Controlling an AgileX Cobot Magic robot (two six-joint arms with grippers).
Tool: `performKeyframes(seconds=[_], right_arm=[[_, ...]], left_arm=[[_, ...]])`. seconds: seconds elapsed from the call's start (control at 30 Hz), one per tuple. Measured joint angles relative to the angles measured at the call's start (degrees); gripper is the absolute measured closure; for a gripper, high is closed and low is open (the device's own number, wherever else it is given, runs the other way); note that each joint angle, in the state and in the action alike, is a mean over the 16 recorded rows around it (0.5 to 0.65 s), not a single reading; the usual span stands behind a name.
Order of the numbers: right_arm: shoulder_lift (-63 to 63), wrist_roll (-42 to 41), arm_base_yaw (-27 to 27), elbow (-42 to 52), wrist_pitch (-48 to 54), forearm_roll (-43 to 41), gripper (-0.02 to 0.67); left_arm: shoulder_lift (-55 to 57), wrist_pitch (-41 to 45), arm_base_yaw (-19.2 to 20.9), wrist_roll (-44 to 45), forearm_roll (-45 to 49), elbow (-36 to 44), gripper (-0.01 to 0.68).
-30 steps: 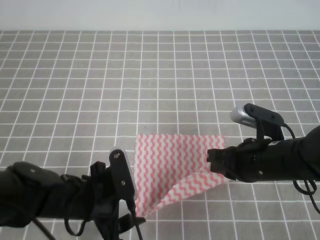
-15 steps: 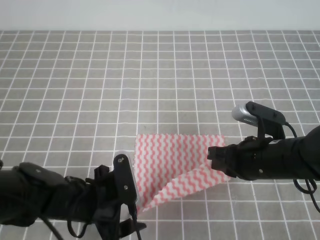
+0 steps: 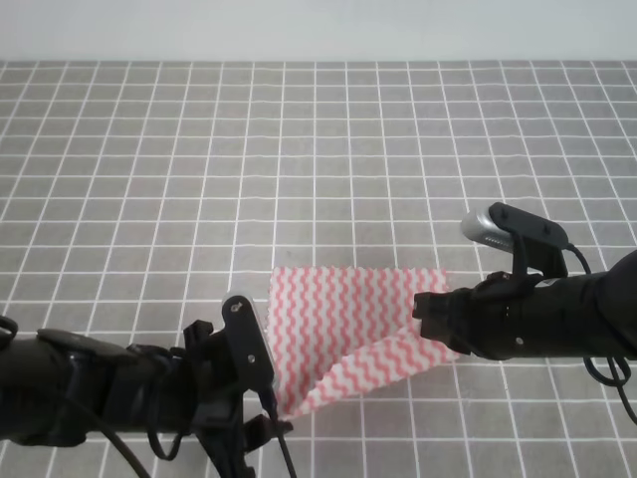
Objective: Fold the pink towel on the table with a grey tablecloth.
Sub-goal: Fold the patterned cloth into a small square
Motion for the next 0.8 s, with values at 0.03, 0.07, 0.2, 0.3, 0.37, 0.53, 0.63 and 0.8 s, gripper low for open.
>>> performKeyframes(seconds=[0.03, 0.07, 0.2, 0.3, 0.37, 0.53, 0.63, 0.8], right_arm=[[0.0, 0.0, 0.0, 0.0, 0.0, 0.0, 0.664], [0.0, 0.0, 0.0, 0.0, 0.0, 0.0, 0.664], [0.0, 0.0, 0.0, 0.0, 0.1, 0.0, 0.664], [0.1, 0.0, 0.0, 0.0, 0.1, 0.0, 0.664], [0.1, 0.0, 0.0, 0.0, 0.0, 0.0, 0.664], [0.0, 0.1, 0.0, 0.0, 0.0, -0.1, 0.664], [0.0, 0.1, 0.0, 0.0, -0.1, -0.1, 0.664], [0.1, 0.1, 0.0, 0.0, -0.8, -0.1, 0.664]], left_arm=[[0.1, 0.2, 0.0, 0.5, -0.4, 0.0, 0.297], [0.0, 0.4, 0.0, 1.0, -0.9, 0.0, 0.311], [0.1, 0.8, 0.0, 2.1, -1.9, 0.0, 0.369], [0.2, 0.9, 0.0, 2.0, -2.0, 0.0, 0.416], [0.3, 0.7, 0.0, 2.1, -2.0, -0.1, 0.446], [0.4, 0.2, 0.0, 1.9, -2.7, -0.1, 0.537], [0.4, 0.0, 0.0, 1.6, -4.0, -0.1, 0.587], [0.4, -0.3, 0.0, -0.5, -5.9, -0.5, 0.648]])
